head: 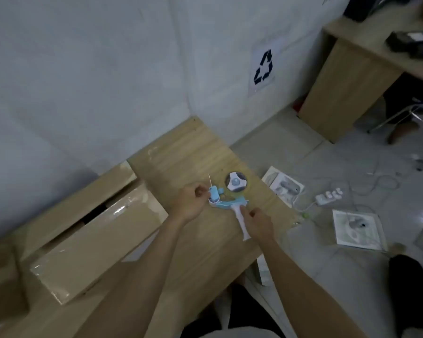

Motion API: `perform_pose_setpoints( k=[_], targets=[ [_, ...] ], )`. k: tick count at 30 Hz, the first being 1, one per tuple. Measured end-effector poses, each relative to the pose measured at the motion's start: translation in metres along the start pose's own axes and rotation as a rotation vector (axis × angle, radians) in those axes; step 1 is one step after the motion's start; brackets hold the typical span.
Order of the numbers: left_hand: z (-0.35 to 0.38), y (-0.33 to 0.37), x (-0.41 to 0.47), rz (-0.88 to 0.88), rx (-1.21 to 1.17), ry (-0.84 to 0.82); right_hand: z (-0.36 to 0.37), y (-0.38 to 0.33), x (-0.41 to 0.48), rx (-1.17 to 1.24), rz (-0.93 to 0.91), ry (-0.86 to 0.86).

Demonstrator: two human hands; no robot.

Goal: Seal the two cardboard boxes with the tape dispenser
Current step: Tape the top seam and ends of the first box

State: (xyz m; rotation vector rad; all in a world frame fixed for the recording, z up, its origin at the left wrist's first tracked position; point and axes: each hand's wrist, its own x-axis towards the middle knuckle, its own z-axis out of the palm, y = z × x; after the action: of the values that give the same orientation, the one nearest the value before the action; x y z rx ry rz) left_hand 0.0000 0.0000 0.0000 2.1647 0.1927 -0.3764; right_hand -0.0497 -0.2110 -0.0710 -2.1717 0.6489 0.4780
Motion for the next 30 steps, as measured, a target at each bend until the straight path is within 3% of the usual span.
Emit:
perform_pose_setpoints(
  k=[4,9,12,18,25,30],
  targets=[
    [0.014,-0.004,0.009,-0.251,-0.082,0.060,0.011,-0.009,0.004,0.112,0.001,-0.049],
    [0.025,-0.047,0.041,-0.565,-0.262,0.026,0.009,-0.007,0.028,0.210,0.049,-0.290],
    [0.026,-0.035,0.039,-0.707,-0.417,-0.005,-0.003,-0.011,0.028,0.360,0.068,-0.426],
    [0.010,0.008,0.027,-0.690,-0.703,0.123,-0.038,-0.046,0.018,0.556,0.030,-0.445],
    [-0.026,0.051,0.008,-0.718,-1.043,-0.102,-0.058,-0.085,0.015,0.465,-0.270,-0.394],
    [-0.034,0.056,0.001,-0.649,-1.268,0.030,-0.060,-0.105,0.012,0.437,-0.341,-0.387]
  ],
)
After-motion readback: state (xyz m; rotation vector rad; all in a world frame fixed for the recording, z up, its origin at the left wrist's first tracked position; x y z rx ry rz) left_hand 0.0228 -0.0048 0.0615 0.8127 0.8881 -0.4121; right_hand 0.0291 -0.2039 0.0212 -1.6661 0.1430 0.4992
